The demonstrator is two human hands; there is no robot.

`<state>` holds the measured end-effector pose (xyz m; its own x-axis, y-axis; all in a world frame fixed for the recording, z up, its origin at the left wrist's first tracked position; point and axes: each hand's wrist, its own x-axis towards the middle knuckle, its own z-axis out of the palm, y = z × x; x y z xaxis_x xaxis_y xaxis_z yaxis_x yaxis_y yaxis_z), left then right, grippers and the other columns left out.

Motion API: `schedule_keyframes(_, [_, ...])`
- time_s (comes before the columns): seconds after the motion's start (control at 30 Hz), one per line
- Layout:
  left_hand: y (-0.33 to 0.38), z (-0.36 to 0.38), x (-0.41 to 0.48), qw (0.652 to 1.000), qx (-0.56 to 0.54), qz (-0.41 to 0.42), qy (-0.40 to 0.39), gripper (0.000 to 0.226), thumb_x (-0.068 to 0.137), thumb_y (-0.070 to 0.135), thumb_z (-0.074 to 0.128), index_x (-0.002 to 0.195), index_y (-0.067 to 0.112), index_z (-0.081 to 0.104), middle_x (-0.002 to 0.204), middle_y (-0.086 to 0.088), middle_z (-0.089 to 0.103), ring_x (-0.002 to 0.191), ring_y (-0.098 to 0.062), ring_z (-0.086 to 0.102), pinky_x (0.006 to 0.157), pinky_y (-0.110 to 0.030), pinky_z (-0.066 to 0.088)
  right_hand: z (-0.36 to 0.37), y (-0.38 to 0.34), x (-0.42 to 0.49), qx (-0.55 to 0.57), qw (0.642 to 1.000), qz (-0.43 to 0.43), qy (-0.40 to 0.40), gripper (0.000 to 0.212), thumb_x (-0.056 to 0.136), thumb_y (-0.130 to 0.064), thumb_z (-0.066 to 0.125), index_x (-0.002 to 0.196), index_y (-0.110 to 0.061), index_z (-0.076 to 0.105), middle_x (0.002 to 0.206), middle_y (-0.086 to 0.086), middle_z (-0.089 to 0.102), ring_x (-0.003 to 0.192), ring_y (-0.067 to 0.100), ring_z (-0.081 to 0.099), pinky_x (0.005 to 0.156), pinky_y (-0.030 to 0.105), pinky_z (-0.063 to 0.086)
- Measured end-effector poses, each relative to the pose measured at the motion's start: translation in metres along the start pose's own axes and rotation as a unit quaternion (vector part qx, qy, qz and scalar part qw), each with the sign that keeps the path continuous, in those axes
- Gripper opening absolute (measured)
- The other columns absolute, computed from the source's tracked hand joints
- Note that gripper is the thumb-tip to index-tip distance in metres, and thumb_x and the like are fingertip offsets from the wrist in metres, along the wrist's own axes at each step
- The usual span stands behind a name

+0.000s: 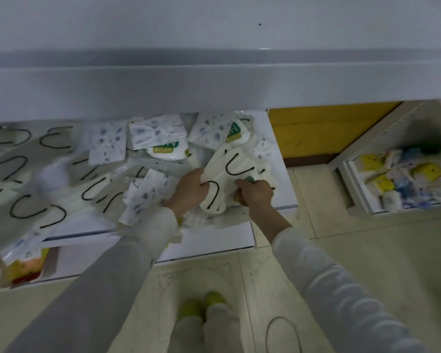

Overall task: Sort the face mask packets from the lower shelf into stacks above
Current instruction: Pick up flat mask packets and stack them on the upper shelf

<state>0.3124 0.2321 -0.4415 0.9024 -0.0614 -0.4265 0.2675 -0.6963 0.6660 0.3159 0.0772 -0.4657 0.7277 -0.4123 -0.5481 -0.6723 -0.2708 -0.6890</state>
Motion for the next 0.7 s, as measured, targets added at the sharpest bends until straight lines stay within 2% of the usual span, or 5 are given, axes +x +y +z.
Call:
schedule_keyframes(0.13, [-0.001,0.001,-0.002,0.999,0.007,0.025,0.026,0.029,0.091,0.017,0.052,0.116,0.002,0.055,0.119,-0.020,0.060,0.113,-0.034,0.054,0.094,-0.036,0.042,0.001,-0.005,0.001,0.029,0.999,-0.018,0.005,0.032,0.077,-0.032,0.076,0.063,-0.009,0.057,0.071,0.010,0.062,0.074,0.028,0.062,0.072,0.036,0.055])
schedule_keyframes(0.23, [-0.004,-0.001,-0.005,0.997,0.001,0.041,0.059,0.015,0.083,0.021,0.050,0.087,0.007,0.051,0.096,-0.022,0.062,0.094,-0.035,0.058,0.080,-0.037,0.045,-0.008,-0.008,-0.001,-0.018,0.997,-0.055,0.041,0.025,0.082,-0.025,0.067,0.068,-0.008,0.057,0.065,0.008,0.057,0.067,0.025,0.055,0.062,0.029,0.045])
schedule_keyframes(0.43, [-0.006,-0.004,-0.014,0.989,-0.078,0.050,0.116,0.028,0.091,0.002,0.050,0.118,-0.003,0.057,0.119,-0.015,0.060,0.101,-0.012,0.048,0.072,-0.010,0.031,-0.033,0.000,0.008,-0.026,0.986,-0.106,0.122,0.020,0.078,-0.017,0.059,0.065,-0.004,0.052,0.061,0.012,0.049,0.060,0.025,0.044,0.057,0.028,0.036])
schedule_keyframes(0.53, [-0.012,-0.003,-0.020,0.984,-0.099,0.056,0.139,0.024,0.089,0.002,0.054,0.112,-0.003,0.060,0.114,-0.016,0.064,0.100,-0.015,0.054,0.074,-0.010,0.033,-0.045,-0.003,0.010,0.031,0.986,-0.115,0.115,0.006,0.081,-0.009,0.055,0.079,-0.005,0.058,0.069,0.006,0.050,0.069,0.023,0.047,0.062,0.027,0.036])
schedule_keyframes(0.7, [-0.018,0.003,-0.021,0.981,-0.128,0.043,0.138,0.018,0.090,0.007,0.056,0.103,0.001,0.066,0.103,-0.011,0.068,0.097,-0.023,0.062,0.083,-0.022,0.044,-0.058,-0.004,0.012,0.137,0.983,-0.118,0.032,0.021,0.084,-0.004,0.049,0.098,-0.015,0.059,0.086,-0.003,0.060,0.082,0.016,0.055,0.073,0.031,0.045])
